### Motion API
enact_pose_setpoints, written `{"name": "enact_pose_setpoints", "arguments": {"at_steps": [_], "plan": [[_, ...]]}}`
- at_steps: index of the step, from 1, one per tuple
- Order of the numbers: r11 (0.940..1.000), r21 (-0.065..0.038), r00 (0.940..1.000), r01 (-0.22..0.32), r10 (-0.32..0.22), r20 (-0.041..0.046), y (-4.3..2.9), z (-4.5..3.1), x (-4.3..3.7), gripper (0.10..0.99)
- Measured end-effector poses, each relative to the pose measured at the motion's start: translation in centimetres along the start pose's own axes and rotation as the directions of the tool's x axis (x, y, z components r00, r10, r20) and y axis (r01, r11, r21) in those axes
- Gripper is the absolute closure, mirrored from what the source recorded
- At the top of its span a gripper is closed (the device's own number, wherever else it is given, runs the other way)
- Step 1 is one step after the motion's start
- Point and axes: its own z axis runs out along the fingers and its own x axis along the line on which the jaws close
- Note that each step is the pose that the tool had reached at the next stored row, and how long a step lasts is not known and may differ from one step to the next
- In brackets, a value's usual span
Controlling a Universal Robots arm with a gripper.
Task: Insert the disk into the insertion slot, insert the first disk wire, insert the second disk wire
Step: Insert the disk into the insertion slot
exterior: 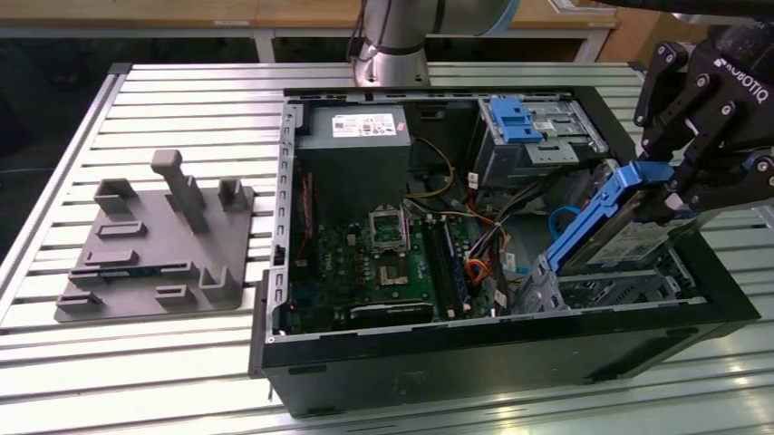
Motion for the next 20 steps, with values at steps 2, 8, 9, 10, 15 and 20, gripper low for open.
{"name": "enact_pose_setpoints", "arguments": {"at_steps": [2, 8, 9, 10, 15, 20], "plan": [[1.0, 0.0, 1.0, 0.001, -0.001, 0.0001, 0.0, 0.23, 0.01, 0.722], [1.0, 0.0, 1.0, 0.005, -0.005, 0.0, -0.01, 1.05, 0.05, 0.722], [1.0, 0.0, 1.0, 0.006, -0.006, 0.0002, -0.02, 1.23, 0.06, 0.722], [1.0, 0.0, 1.0, 0.006, -0.006, 0.0, -0.02, 1.4, 0.07, 0.722], [0.9999, -0.001, 0.9999, 0.011, -0.011, -0.0002, -0.03, 2.31, 0.11, 0.722], [0.9998, -0.001, 0.9998, 0.019, -0.019, -0.0002, -0.04, 3.24, 0.16, 0.722]]}}
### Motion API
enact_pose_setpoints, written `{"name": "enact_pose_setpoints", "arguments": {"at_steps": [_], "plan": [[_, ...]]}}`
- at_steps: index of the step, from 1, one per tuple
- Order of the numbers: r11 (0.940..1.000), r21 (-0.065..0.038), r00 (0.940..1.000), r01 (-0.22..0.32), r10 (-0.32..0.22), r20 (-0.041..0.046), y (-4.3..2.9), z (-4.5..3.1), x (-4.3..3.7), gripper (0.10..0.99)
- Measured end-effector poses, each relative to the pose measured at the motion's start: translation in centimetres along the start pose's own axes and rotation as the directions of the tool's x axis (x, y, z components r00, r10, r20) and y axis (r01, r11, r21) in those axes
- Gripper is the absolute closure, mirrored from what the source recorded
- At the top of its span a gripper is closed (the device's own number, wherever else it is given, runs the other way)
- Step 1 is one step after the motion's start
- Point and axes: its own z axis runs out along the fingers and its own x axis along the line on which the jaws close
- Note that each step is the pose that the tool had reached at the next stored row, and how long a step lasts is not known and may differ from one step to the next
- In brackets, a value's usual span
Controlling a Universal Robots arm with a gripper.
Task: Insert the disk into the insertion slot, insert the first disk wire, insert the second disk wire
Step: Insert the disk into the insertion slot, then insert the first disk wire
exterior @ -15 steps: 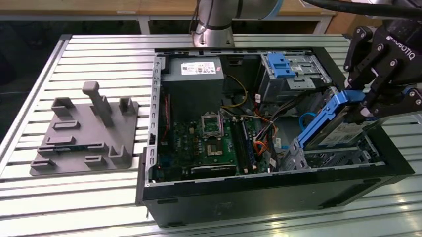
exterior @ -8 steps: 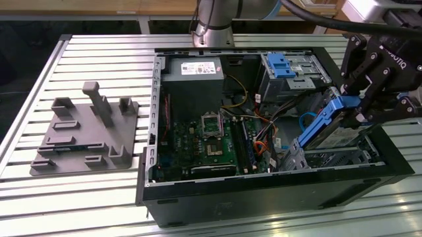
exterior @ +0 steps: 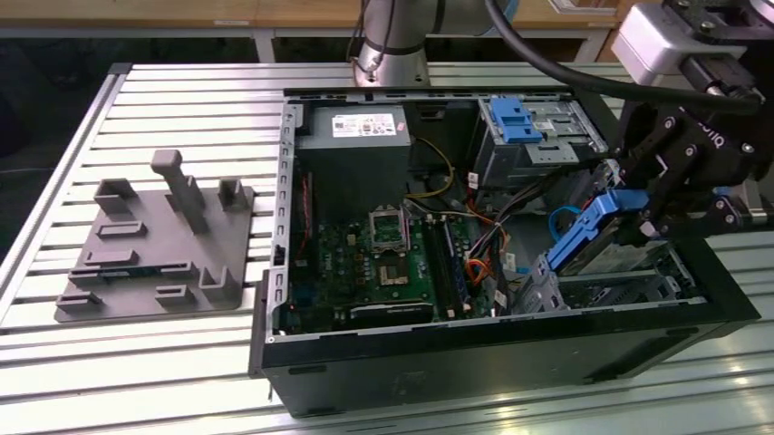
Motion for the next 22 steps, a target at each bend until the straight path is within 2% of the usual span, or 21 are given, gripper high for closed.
{"name": "enact_pose_setpoints", "arguments": {"at_steps": [2, 6, 7, 8, 9, 10, 11, 22], "plan": [[1.0, 0.0, 1.0, 0.004, -0.004, -0.0002, -0.01, 0.34, 0.02, 0.722], [1.0, -0.001, 1.0, 0.008, -0.008, -0.0001, -0.01, 0.54, 0.03, 0.71], [1.0, -0.001, 1.0, 0.009, -0.009, -0.0002, -0.01, 0.55, 0.03, 0.655], [1.0, -0.001, 1.0, 0.009, -0.009, -0.0003, -0.01, 0.55, 0.03, 0.655], [1.0, -0.001, 1.0, 0.009, -0.009, -0.0001, -0.01, 0.56, 0.03, 0.592], [1.0, -0.001, 1.0, 0.01, -0.01, -0.0003, -0.01, 0.56, 0.03, 0.592], [1.0, -0.001, 1.0, 0.01, -0.01, -0.0004, -0.01, 0.55, 0.03, 0.529], [0.9999, -0.002, 0.9999, 0.017, -0.017, -0.0003, -0.01, 0.56, 0.03, 0.529]]}}
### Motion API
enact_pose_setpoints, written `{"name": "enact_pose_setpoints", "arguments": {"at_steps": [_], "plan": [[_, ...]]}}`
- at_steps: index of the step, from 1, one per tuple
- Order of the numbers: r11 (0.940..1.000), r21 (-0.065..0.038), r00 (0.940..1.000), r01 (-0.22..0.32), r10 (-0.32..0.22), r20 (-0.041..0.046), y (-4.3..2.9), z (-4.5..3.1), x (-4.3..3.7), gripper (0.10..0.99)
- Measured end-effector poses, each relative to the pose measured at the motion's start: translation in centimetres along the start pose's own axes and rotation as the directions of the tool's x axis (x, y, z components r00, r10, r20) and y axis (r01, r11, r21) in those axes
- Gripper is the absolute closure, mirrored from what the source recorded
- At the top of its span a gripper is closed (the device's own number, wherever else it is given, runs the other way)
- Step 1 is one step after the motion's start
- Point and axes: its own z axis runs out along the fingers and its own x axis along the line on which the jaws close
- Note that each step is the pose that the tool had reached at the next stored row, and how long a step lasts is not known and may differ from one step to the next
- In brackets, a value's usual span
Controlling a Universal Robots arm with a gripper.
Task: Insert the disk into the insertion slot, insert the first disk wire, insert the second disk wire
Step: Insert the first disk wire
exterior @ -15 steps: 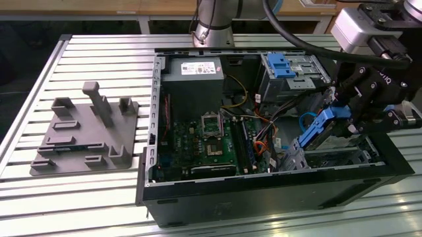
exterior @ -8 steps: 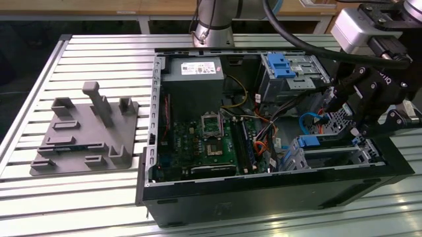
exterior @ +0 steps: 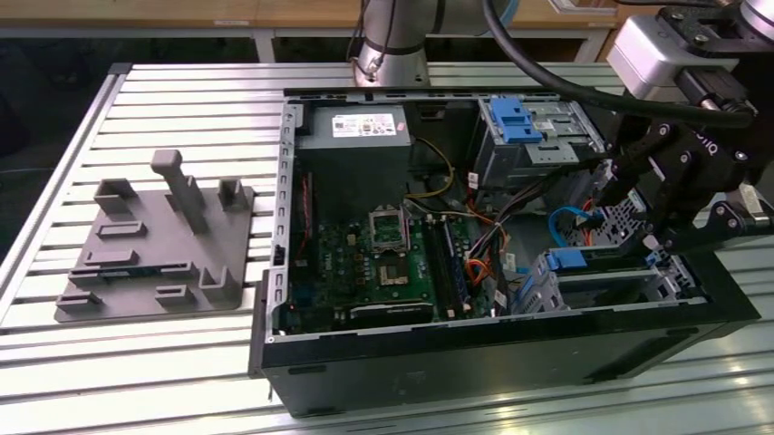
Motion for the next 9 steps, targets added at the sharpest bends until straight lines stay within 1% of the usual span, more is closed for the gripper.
{"name": "enact_pose_setpoints", "arguments": {"at_steps": [7, 8, 9], "plan": [[1.0, 0.0, 1.0, 0.002, -0.002, -0.0004, 0.0, 0.0, -0.01, 0.529], [1.0, 0.0, 1.0, 0.002, -0.002, -0.003, 0.0, 0.02, -0.1, 0.529], [1.0, 0.0, 0.9999, 0.002, -0.002, -0.017, 0.0, 0.02, -0.31, 0.529]]}}
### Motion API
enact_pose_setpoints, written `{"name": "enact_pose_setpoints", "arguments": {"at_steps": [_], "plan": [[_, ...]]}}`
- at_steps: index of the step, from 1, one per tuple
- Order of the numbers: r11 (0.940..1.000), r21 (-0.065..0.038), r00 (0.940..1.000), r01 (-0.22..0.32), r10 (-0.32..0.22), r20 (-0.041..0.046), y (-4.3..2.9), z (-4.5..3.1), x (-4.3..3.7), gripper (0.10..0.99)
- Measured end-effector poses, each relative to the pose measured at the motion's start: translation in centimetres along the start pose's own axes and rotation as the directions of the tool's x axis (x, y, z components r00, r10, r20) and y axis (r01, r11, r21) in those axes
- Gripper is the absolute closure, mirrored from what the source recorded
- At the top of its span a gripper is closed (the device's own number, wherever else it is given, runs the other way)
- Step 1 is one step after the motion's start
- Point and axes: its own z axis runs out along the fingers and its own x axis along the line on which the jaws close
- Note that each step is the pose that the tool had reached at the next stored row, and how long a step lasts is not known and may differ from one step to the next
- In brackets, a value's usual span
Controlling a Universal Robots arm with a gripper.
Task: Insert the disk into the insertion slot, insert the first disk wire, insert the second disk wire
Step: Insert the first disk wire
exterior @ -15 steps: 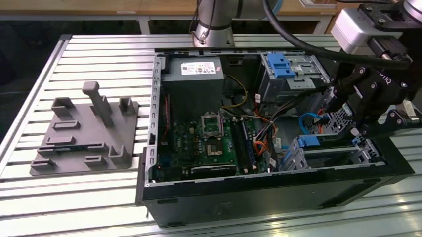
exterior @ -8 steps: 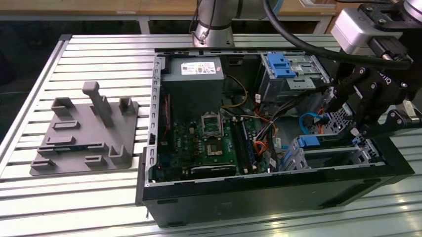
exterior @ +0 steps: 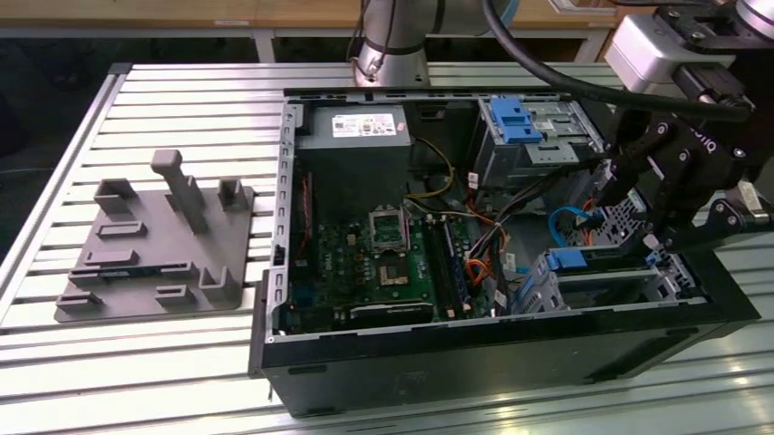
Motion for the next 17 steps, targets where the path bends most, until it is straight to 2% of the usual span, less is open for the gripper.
{"name": "enact_pose_setpoints", "arguments": {"at_steps": [3, 7, 10, 14, 15, 17], "plan": [[1.0, 0.001, 0.9986, 0.0, 0.0, -0.0535, 0.05, 0.01, -0.52, 0.529], [1.0, 0.001, 0.9921, 0.0, 0.0, -0.1256, 0.06, 0.04, -1.15, 0.529], [1.0, 0.002, 0.9838, 0.0, 0.0, -0.179, 0.05, 0.05, -1.64, 0.529], [1.0, 0.002, 0.968, 0.0, 0.0, -0.2509, 0.06, 0.09, -2.53, 0.529], [1.0, 0.002, 0.9653, 0.0, 0.0, -0.261, 0.06, 0.12, -2.94, 0.529], [1.0, 0.002, 0.9631, 0.001, 0.0, -0.269, 0.06, 0.2, -3.84, 0.529]]}}
